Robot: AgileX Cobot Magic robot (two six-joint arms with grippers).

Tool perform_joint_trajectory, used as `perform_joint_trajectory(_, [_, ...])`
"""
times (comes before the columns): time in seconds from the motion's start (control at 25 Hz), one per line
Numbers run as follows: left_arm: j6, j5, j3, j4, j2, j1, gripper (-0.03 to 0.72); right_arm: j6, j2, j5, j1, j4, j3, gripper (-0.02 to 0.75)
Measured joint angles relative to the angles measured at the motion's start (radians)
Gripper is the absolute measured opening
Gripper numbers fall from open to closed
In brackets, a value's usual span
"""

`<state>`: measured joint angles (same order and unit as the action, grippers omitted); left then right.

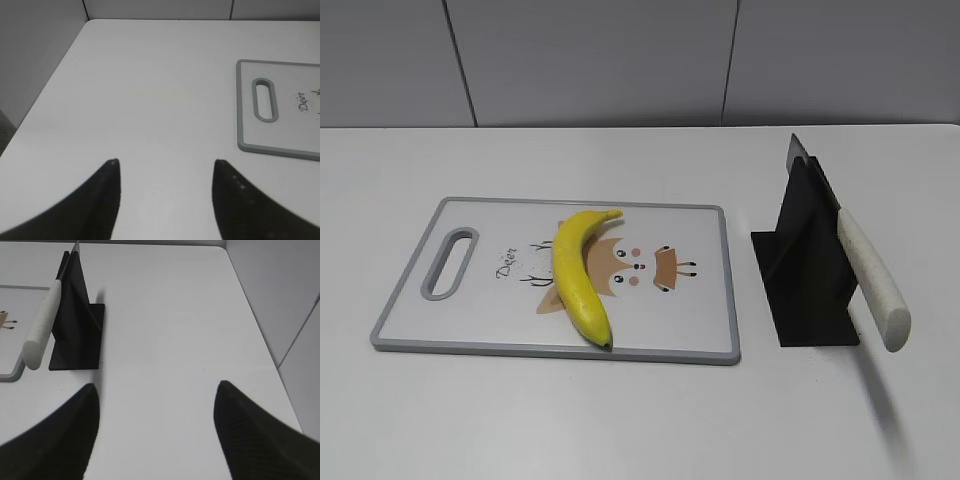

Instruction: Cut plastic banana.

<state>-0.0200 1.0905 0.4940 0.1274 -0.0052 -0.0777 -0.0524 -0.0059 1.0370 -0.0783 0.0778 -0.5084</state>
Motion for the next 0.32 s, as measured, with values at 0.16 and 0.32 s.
perform_joint_trajectory(0.16, [0.0, 0.0, 0.0, 0.0, 0.0, 0.0, 0.572, 0.0, 0.0, 0.0, 0.0, 0.0, 0.0, 0.557])
perform_joint_trajectory(0.32, [0.0, 0.0, 0.0, 0.0, 0.0, 0.0, 0.572, 0.0, 0.0, 0.0, 0.0, 0.0, 0.0, 0.557])
